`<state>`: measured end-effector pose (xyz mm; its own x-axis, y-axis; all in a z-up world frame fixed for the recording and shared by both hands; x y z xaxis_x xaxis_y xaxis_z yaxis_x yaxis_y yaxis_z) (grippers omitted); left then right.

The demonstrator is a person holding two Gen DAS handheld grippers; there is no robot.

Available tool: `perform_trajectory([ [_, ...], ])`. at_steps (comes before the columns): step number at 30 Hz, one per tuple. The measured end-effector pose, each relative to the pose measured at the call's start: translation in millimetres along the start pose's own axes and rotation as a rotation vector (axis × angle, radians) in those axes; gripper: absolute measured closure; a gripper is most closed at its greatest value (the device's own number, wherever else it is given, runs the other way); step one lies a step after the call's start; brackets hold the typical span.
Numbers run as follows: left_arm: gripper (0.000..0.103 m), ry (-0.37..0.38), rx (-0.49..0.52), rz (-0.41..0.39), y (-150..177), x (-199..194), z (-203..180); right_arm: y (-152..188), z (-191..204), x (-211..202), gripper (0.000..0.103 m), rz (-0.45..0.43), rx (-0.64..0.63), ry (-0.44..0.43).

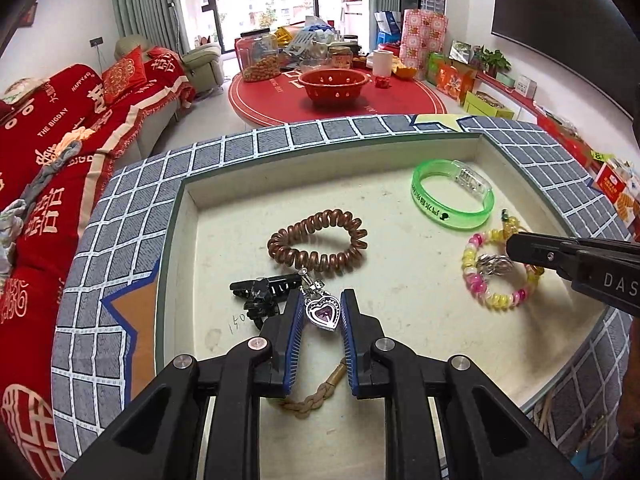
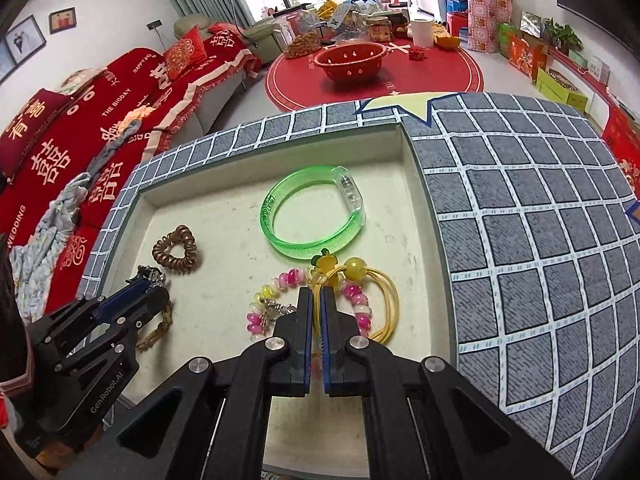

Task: Organize jewelry
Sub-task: 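Carry the heart pendant and yellow cord bundle into the tray and lower them, then open both tools to release the pendant and cord bundle, then lift away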

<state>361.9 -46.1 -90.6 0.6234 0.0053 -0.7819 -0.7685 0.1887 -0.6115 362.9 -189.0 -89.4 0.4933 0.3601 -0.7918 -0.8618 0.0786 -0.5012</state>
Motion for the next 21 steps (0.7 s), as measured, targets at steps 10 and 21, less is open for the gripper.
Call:
perform_trajectory([
  [10, 0.071, -0.032, 0.029, 0.004, 0, -3, -4, 7, -2, 5, 0.099, 0.022, 0.025, -0.002],
  [21, 0.07, -0.039, 0.002, -0.038, -8, -22, 3, 7, 4, -3, 0.06, 0.021, 0.055, -0.067],
])
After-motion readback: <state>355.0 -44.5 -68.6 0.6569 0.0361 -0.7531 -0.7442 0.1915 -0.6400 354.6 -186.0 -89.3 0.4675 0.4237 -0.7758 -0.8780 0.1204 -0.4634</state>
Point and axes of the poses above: each gripper's, at about its wrist camera, not at the fingertips, and x roughly the way its jaws point, z to its left, y to its underside, the point moved 6 cm from there along x, roughly the way its jaws point, and after that the axes turned 6 degrees about -y, right-handed, at the moved point
